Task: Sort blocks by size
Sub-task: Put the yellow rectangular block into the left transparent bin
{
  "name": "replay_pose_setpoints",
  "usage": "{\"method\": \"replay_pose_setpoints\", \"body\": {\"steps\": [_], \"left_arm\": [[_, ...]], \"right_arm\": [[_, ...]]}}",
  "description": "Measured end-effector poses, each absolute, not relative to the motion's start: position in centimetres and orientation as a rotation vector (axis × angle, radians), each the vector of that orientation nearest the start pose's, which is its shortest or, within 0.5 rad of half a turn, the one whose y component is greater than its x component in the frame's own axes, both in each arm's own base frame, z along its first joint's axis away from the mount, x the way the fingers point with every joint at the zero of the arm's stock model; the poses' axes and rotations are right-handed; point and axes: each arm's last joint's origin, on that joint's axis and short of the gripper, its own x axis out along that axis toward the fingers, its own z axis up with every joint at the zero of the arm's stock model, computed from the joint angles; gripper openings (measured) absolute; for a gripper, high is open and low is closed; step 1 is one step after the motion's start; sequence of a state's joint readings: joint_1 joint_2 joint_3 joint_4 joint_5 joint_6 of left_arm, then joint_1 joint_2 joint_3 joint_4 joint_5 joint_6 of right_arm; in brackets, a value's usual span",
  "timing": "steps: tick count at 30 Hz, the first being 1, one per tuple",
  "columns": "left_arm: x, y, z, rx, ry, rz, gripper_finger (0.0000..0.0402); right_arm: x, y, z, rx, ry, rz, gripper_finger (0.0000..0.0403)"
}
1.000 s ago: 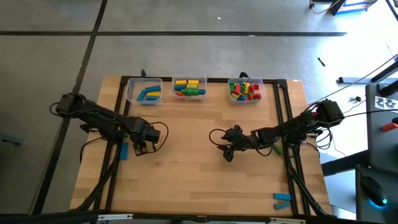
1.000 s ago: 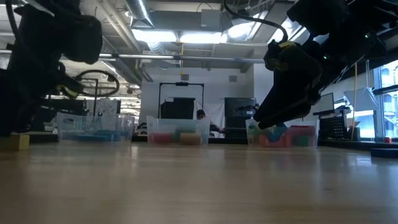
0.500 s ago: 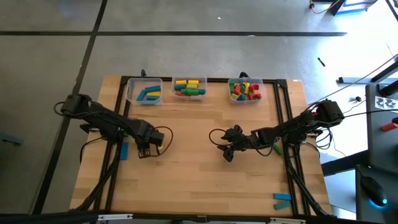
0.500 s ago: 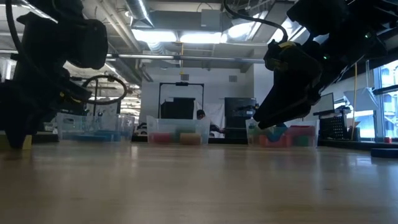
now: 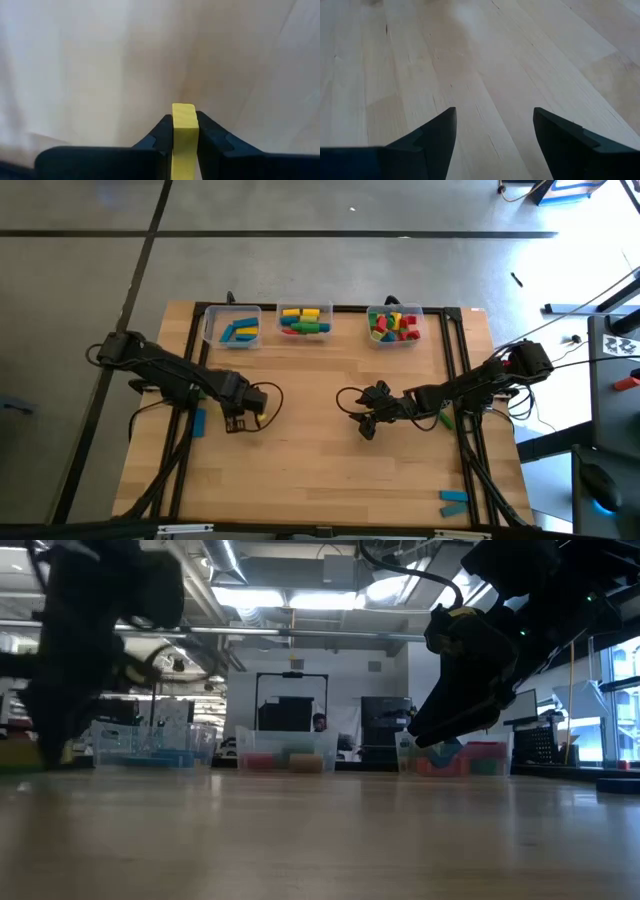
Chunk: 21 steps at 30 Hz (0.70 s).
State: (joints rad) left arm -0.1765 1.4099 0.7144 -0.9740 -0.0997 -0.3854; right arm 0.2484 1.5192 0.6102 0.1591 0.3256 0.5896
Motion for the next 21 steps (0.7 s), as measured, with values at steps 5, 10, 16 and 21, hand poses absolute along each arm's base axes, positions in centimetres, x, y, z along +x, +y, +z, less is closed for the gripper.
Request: {"method": "replay_pose_setpoints", "body": {"steps": [5,10,16,21], "left_arm": [[20.4,-2.6,19.9,0.030,1.500,0.356,0.0052],[20.7,-0.9,24.5,0.077,1.326,0.521,0.0052],[20.3,2.7,27.4,0.108,1.140,0.699,0.0055],[20.1,6.4,27.8,0.075,1.103,0.809,0.0053]], "right_arm": [[26.8,5.8,14.6,0.351,0.668,-0.280,0.0257],[26.8,5.8,14.6,0.351,0.668,-0.280,0.0257],[26.8,5.8,14.6,0.351,0.666,-0.280,0.0257],[26.8,5.8,14.6,0.350,0.664,-0.283,0.0257]]}}
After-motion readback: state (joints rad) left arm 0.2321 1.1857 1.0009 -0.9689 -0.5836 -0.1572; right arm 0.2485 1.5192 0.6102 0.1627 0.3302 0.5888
